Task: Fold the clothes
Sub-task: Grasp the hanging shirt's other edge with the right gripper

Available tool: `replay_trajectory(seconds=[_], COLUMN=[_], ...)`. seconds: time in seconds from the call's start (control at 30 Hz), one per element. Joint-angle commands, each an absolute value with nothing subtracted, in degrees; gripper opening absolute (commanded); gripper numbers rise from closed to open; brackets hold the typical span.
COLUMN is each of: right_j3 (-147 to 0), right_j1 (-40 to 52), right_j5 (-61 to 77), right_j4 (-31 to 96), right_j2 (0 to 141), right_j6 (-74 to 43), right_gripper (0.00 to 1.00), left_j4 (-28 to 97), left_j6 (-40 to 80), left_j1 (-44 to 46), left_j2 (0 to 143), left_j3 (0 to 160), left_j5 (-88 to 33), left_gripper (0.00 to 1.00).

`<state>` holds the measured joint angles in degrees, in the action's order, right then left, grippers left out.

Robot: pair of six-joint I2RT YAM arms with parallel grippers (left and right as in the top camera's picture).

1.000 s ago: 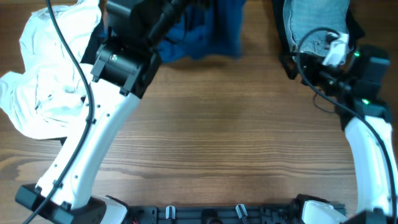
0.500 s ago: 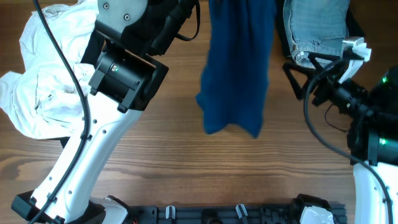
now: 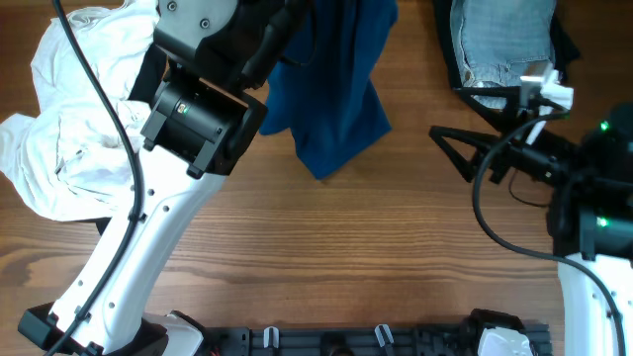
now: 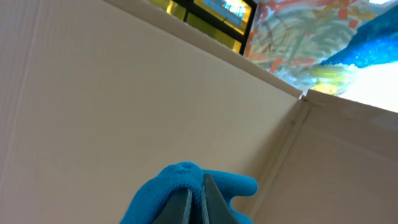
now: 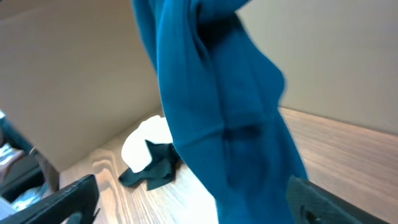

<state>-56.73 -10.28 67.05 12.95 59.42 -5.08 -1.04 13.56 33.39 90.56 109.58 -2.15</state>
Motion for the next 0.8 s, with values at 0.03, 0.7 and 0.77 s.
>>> replay_trajectory(seconds=[0.03,0.7,0.77], right_j3=[-57.78,-57.8,-57.8], right_j1=[-4.19,19.86,19.55], right_j5=[68.51,27.97,21.45], right_j4=[7.62,0.64,2.87], right_j2=[64.45,74.81,74.7], right_j6=[-5.04,-19.16,-19.46], right_gripper=[0.9,0.2,0.04], left_j4=[-0.99,1.87,3.03], left_j6=[12.16,12.01,10.17], left_j1=[33.98,33.98,33.89], left_j2=[90.54,90.54,90.21], left_j3=[111.07,111.07,111.07], left_j5=[-1.39,1.08,3.6], left_gripper=[0.04,0.04,0.04])
